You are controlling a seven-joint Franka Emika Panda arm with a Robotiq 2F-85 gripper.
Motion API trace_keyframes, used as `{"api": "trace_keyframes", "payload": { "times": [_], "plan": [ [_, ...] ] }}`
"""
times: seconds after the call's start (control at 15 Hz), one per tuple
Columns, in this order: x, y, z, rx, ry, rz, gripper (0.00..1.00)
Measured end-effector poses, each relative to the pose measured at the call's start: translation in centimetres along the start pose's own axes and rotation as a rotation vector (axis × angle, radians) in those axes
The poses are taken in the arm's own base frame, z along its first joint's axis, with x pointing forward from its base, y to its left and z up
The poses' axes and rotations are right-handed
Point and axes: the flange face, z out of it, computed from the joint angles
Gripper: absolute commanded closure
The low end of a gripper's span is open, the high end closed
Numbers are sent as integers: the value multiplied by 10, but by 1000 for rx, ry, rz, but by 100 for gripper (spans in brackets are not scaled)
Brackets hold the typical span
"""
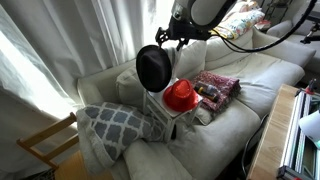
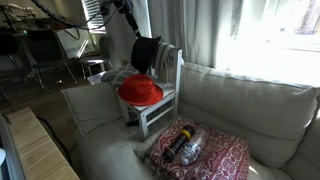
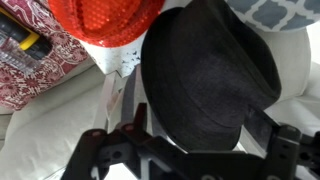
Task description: Hang the black hat on the left side of the backrest of the chair then hang the red hat on the right side
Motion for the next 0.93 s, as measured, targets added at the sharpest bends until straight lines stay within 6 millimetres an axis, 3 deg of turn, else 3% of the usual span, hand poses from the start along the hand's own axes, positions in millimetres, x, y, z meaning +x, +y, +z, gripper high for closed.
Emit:
{"api": "trace_keyframes", "payload": {
  "times": [0.4,0.67,0.93],
  "plan": [
    [-21,60,-6,-29,-162,-26,0],
    [-43,95,19,-68,-248,-6,0],
    [-59,108,40,-73,-304,38,0]
  ]
}}
